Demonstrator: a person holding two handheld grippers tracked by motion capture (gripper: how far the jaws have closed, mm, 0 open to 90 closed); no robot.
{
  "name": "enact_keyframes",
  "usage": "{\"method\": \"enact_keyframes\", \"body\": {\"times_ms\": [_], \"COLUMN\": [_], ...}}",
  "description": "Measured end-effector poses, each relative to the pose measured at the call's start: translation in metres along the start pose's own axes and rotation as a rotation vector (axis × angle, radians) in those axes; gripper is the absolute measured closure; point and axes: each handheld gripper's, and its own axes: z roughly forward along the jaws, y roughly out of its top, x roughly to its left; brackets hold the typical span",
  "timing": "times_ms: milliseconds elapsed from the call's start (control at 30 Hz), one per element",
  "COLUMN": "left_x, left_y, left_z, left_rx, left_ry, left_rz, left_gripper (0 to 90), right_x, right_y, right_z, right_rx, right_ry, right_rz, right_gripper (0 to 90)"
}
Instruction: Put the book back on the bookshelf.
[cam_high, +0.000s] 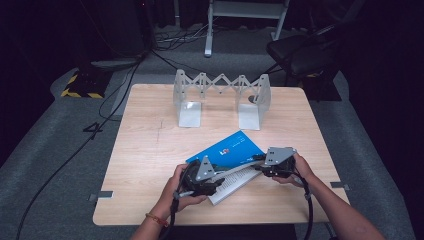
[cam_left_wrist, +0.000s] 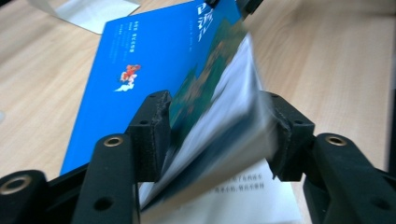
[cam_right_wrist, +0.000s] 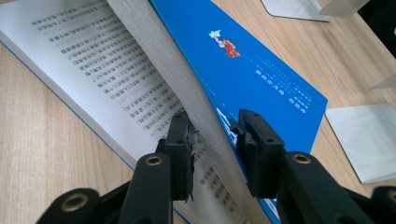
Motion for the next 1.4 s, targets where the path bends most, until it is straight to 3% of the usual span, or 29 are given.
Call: {"method": "enact_keyframes", "body": {"times_ms": [67, 133, 200, 267, 300, 367, 433, 500, 567, 633, 700, 800, 867, 967, 1100, 1200, 1233, 1300, 1400], "left_x": [-0.001, 0.000, 0.003, 0.006, 0.010, 0.014, 0.019, 0.024, 0.030, 0.032, 0.038, 0.044, 0.043, 0.033, 0.024, 0.011, 0.011, 0.010, 0.011], "left_y": [0.001, 0.000, -0.001, -0.004, -0.008, -0.012, -0.014, -0.018, -0.022, -0.023, -0.025, -0.029, -0.030, -0.025, -0.018, -0.009, -0.009, -0.007, -0.010], "left_z": [0.004, 0.003, 0.001, 0.001, 0.002, 0.002, -0.002, -0.005, -0.008, -0.009, -0.012, -0.015, -0.018, -0.022, -0.025, -0.020, -0.020, -0.017, -0.014], "left_rx": [0.012, -0.006, -0.009, -0.013, -0.016, -0.023, -0.030, -0.035, -0.044, -0.047, -0.048, -0.035, -0.022, 0.001, -0.002, 0.035, 0.035, 0.059, 0.071], "left_ry": [0.037, 0.044, 0.044, 0.022, -0.010, -0.031, -0.038, -0.050, -0.063, -0.070, -0.081, -0.092, -0.073, -0.036, -0.010, 0.045, 0.045, 0.106, 0.089], "left_rz": [-0.009, 0.001, 0.026, 0.025, 0.018, 0.008, 0.007, 0.009, -0.003, -0.007, -0.021, -0.041, -0.066, -0.033, -0.030, -0.030, -0.030, -0.035, -0.027], "left_gripper": [50.7, 62.5, 67.1, 69.0, 69.4, 70.9, 70.9, 70.8, 70.7, 70.3, 69.6, 65.8, 56.8, 51.3, 45.8, 41.1, 42.1, 43.0, 47.0], "right_x": [0.001, 0.001, 0.001, 0.001, 0.000, -0.003, -0.008, -0.013, -0.019, -0.020, -0.018, -0.015, -0.011, -0.006, -0.001, 0.002, 0.002, 0.003, 0.004], "right_y": [0.002, 0.004, 0.004, 0.004, 0.003, -0.002, -0.009, -0.017, -0.025, -0.026, -0.023, -0.020, -0.016, -0.011, -0.007, -0.003, -0.003, -0.001, 0.000], "right_z": [0.000, 0.001, 0.001, 0.002, 0.003, 0.005, 0.006, 0.007, 0.006, 0.006, 0.005, 0.007, 0.007, 0.007, 0.007, 0.006, 0.006, 0.007, 0.007], "right_rx": [0.002, 0.006, 0.000, -0.014, -0.016, -0.044, -0.055, -0.046, -0.077, -0.097, -0.102, -0.102, -0.096, -0.079, -0.066, -0.058, -0.058, -0.047, -0.038], "right_ry": [-0.002, -0.002, -0.001, 0.001, 0.006, 0.013, 0.020, -0.008, 0.025, 0.036, 0.031, 0.037, 0.037, 0.019, 0.012, 0.002, 0.002, -0.002, -0.006], "right_rz": [-0.003, -0.007, -0.002, 0.004, 0.007, 0.047, 0.075, 0.086, 0.123, 0.124, 0.078, 0.058, 0.042, 0.011, -0.011, -0.013, -0.013, -0.014, -0.016], "right_gripper": [67.3, 67.2, 66.7, 64.4, 62.1, 54.3, 52.1, 51.0, 53.0, 55.0, 59.6, 62.4, 64.9, 66.2, 67.4, 67.6, 67.6, 67.5, 67.4]}}
